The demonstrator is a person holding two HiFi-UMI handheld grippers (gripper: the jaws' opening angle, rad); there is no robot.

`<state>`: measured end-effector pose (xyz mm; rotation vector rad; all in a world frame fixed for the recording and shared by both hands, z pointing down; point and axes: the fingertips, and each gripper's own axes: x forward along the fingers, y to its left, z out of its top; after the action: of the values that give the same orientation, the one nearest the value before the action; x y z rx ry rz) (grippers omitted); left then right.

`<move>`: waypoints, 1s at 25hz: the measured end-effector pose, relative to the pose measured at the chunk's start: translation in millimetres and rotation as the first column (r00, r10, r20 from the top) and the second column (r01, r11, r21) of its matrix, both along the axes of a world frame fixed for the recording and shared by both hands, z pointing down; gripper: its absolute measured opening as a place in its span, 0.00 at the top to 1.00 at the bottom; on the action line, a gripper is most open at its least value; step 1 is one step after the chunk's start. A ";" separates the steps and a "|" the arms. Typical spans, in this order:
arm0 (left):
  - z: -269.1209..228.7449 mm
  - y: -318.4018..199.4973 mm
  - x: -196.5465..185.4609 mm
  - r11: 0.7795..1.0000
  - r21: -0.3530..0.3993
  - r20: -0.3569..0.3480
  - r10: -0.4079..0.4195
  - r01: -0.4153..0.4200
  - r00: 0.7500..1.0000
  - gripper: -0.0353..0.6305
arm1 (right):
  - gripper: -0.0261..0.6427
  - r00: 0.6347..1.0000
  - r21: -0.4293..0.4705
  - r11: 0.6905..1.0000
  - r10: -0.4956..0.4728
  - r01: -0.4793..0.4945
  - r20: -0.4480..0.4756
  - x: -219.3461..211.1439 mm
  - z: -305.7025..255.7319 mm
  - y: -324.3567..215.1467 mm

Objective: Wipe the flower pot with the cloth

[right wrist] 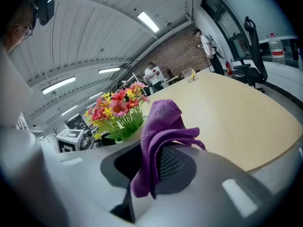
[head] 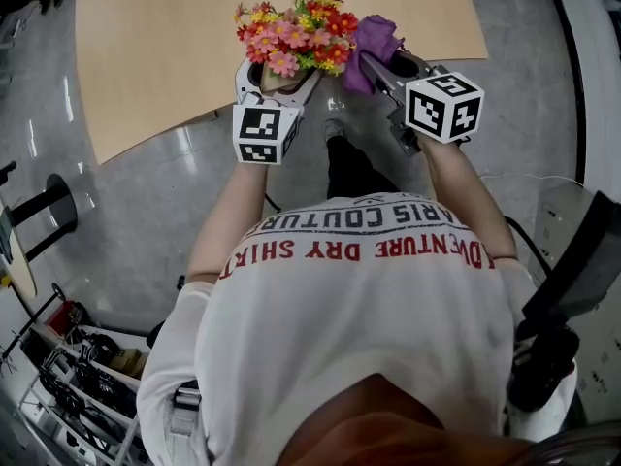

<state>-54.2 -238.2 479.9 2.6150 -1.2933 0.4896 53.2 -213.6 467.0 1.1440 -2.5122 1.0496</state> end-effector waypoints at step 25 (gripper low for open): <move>-11.6 -7.1 -16.5 0.972 -0.019 -0.005 0.234 -0.234 0.972 0.31 | 0.90 0.995 -0.014 0.995 -0.097 0.097 0.019 -54.5 -2.5 -39.6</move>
<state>-70.7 -245.3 468.2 2.7648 -0.9781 0.5308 -1.2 -253.2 464.5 1.0017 -2.5417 1.0563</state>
